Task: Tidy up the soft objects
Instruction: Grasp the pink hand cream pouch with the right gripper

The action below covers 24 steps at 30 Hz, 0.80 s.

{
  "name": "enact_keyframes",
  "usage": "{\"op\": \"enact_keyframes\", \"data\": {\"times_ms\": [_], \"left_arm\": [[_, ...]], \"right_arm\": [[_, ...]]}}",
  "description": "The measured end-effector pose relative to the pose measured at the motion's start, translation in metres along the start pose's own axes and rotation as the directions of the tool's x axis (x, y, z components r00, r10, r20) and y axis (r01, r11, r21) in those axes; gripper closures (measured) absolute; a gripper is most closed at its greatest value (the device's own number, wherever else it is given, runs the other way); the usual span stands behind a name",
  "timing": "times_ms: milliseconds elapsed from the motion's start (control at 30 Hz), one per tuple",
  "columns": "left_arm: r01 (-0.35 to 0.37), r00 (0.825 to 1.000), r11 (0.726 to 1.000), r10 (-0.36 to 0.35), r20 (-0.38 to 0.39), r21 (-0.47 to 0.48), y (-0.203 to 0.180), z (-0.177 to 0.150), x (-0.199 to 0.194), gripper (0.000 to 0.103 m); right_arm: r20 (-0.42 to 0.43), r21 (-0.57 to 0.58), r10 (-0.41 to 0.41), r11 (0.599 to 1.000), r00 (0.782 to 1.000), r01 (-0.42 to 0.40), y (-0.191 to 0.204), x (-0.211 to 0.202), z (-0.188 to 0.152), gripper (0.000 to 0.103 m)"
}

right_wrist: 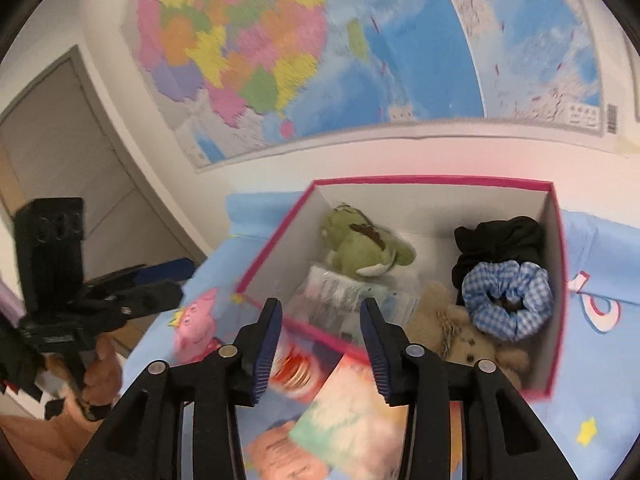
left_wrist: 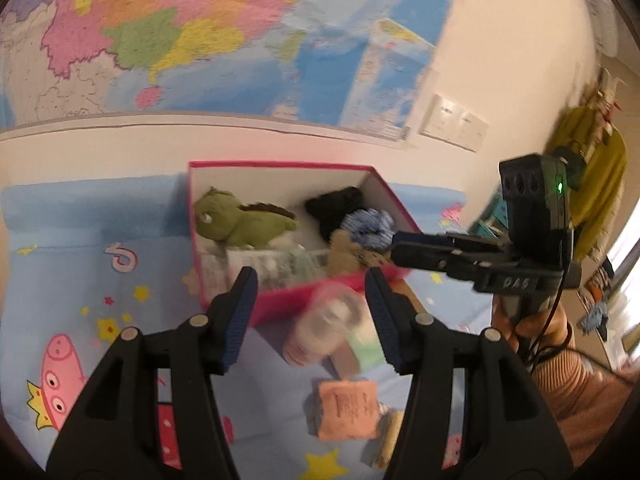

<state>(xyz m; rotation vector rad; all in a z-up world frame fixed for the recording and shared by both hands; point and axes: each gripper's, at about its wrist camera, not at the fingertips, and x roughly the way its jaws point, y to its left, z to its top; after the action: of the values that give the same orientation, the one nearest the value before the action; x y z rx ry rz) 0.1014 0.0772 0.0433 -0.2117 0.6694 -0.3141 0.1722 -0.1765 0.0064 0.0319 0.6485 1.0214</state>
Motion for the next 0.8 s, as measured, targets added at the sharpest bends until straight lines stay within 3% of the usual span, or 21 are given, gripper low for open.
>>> {"op": "enact_keyframes", "data": {"times_ms": [300,567,800], "left_arm": [[0.050,0.996,0.998,-0.048,-0.069,0.024,-0.025,-0.051,0.004,0.045],[0.067,0.986,0.997,-0.070,-0.153,-0.027,-0.025,-0.084,0.025,0.045],[0.066,0.979,0.997,-0.074,-0.191,-0.047,-0.027,-0.103,0.034,0.045]], "right_arm": [[-0.044,-0.031,0.063,0.997,0.997,-0.064,0.015,-0.034,-0.054,0.056],[-0.132,0.055,0.080,0.996,0.988,-0.073,0.005,-0.022,-0.104,0.056],[-0.186,0.104,0.096,0.992,0.978,-0.077,0.000,-0.006,-0.124,0.056]]}}
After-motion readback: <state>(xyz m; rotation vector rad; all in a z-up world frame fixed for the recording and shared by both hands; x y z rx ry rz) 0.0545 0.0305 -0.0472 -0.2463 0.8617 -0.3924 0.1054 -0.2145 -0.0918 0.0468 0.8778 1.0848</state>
